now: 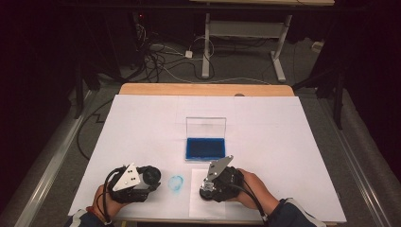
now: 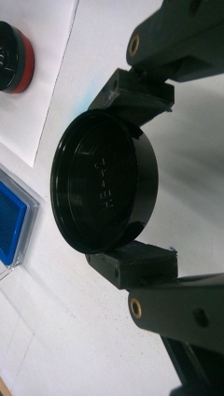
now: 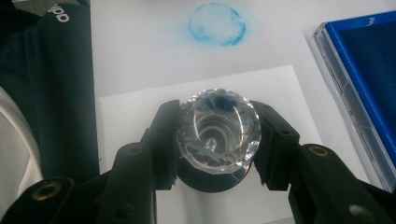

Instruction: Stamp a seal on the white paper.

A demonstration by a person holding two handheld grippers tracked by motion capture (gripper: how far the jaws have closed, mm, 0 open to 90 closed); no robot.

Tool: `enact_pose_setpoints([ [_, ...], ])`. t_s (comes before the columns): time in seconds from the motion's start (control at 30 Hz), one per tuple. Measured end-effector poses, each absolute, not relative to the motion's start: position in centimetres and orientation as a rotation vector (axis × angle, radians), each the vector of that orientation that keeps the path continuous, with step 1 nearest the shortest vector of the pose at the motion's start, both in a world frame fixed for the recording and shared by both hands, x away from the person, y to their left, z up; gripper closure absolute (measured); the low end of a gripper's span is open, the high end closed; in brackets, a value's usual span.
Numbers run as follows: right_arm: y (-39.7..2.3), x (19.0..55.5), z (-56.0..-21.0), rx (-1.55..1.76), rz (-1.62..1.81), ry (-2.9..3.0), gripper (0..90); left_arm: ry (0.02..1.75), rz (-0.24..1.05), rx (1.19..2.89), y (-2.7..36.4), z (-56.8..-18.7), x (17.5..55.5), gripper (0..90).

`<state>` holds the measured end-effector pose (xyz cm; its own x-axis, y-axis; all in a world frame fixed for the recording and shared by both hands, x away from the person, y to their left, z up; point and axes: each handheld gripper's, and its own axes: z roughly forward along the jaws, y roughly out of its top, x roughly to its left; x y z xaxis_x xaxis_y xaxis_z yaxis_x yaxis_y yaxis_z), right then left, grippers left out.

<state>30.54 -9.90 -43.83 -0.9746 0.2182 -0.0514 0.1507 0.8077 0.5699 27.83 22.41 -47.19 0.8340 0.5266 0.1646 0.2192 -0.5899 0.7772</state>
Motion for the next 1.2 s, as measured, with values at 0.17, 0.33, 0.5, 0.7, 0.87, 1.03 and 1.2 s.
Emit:
enact_pose_setpoints([
  [0.17, -10.04, 30.51, -43.9, 0.283, 0.902, 2.87, 56.7, 0.545, 0.489, 2.203, 22.43, -47.18, 27.82, 36.6],
  [0.33, -10.15, 30.48, -43.93, 0.292, 0.906, 2.866, 56.7, 0.546, 0.489, 2.204, 22.43, -47.19, 27.81, 36.5],
  [0.5, -10.31, 30.62, -44.04, 0.303, 0.928, 2.87, 56.7, 0.547, 0.49, 2.203, 22.43, -47.21, 27.79, 36.6],
  [0.7, -10.22, 30.6, -44.04, 0.287, 0.922, 2.866, 56.7, 0.548, 0.49, 2.201, 22.46, -47.2, 27.78, 36.5],
  [0.87, -10.21, 30.56, -44.05, 0.284, 0.921, 2.863, 56.7, 0.548, 0.492, 2.2, 22.44, -47.19, 27.76, 36.6],
  [1.03, -10.23, 30.63, -44.02, 0.29, 0.931, 2.869, 56.6, 0.553, 0.494, 2.195, 22.47, -47.19, 27.78, 36.5],
  [1.2, -10.2, 30.41, -43.39, 0.272, 0.937, 2.875, 56.5, 0.545, 0.495, 2.197, 22.43, -47.1, 27.8, 36.5],
])
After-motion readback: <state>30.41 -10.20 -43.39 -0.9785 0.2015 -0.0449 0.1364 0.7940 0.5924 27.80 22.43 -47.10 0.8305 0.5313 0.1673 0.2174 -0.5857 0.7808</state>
